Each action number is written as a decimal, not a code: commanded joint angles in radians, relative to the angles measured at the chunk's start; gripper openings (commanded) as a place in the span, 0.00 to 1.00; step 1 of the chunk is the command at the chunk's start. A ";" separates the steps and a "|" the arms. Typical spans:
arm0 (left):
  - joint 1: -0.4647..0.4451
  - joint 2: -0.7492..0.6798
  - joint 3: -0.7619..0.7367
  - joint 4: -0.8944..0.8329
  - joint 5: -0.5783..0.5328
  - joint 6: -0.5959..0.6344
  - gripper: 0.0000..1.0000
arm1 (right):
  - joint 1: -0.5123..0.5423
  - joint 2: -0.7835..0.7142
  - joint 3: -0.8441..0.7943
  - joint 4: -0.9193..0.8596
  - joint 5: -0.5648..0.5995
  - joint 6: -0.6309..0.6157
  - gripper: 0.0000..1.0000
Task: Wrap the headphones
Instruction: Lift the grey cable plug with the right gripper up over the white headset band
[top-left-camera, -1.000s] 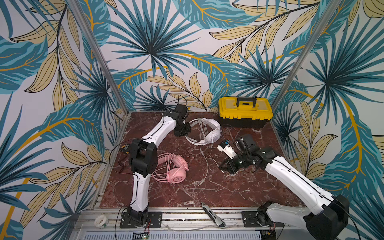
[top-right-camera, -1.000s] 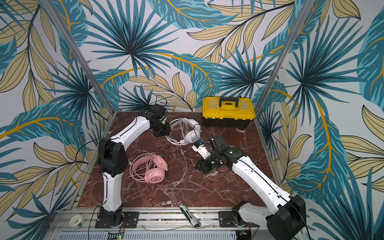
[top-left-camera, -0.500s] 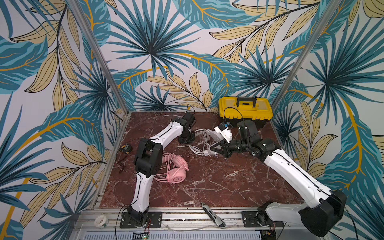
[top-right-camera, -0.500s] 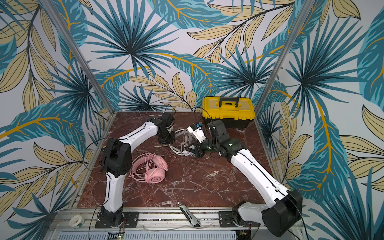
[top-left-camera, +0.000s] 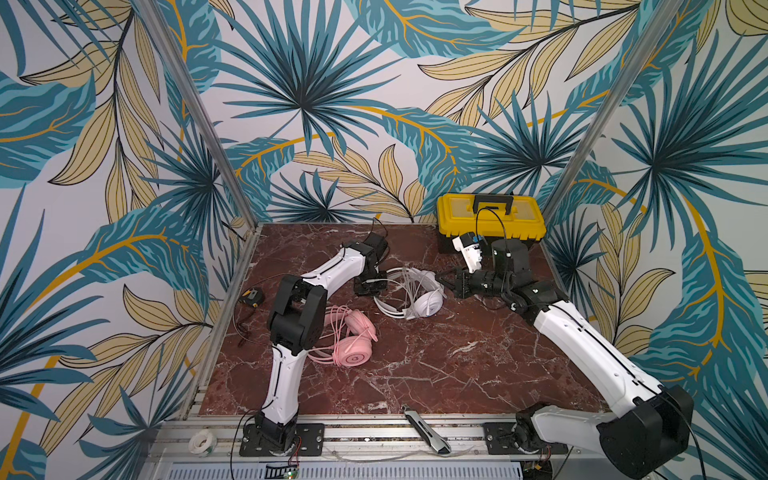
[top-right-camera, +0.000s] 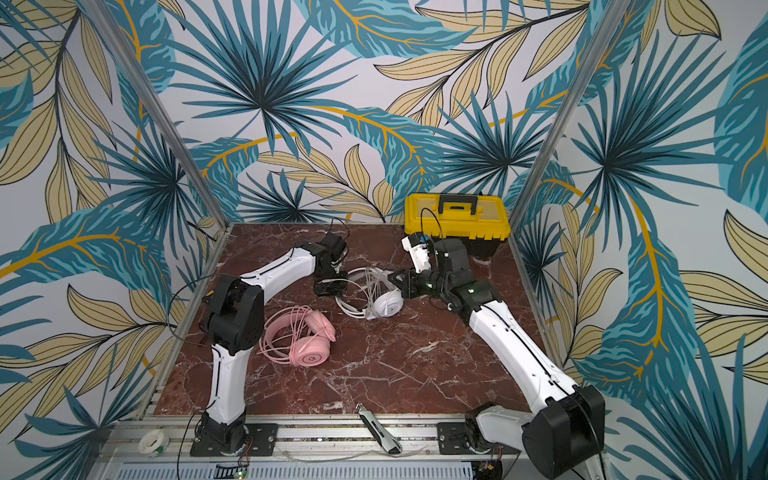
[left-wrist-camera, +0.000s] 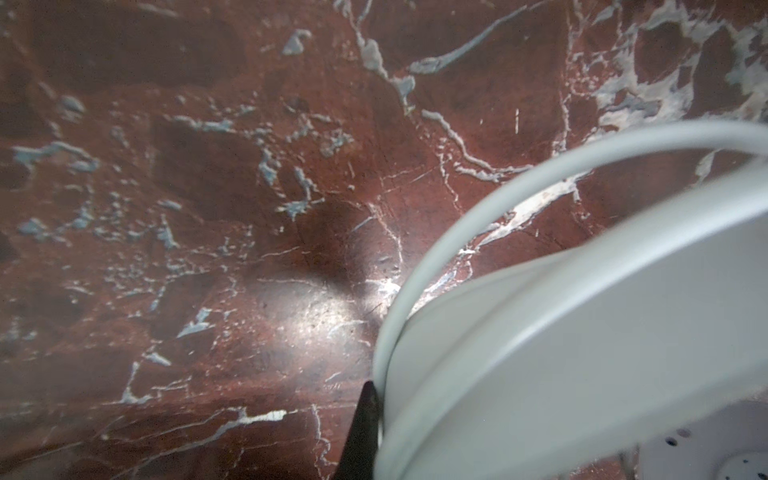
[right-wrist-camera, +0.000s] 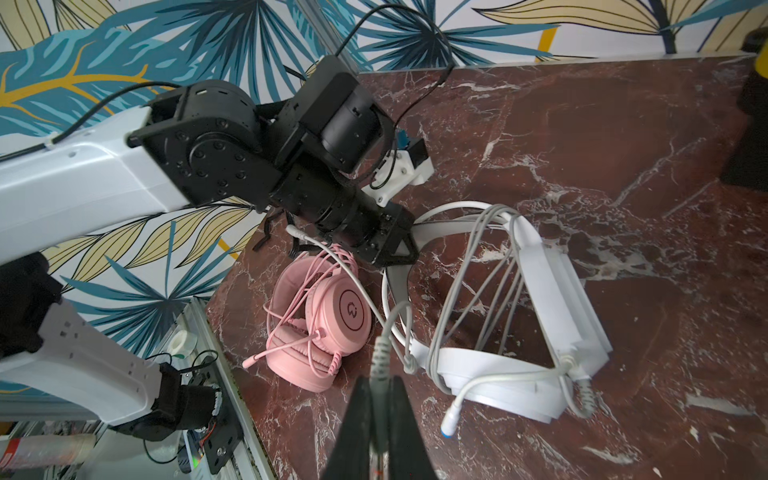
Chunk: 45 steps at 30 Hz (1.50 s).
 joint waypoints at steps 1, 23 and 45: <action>0.007 -0.043 -0.001 0.027 0.054 0.007 0.00 | -0.004 -0.069 -0.059 0.036 0.080 0.059 0.00; 0.015 -0.015 0.008 0.025 0.090 -0.011 0.01 | 0.017 -0.019 -0.082 0.176 -0.137 0.151 0.00; -0.005 -0.011 0.024 -0.040 0.070 0.043 0.02 | 0.037 0.296 0.049 0.216 0.034 0.380 0.00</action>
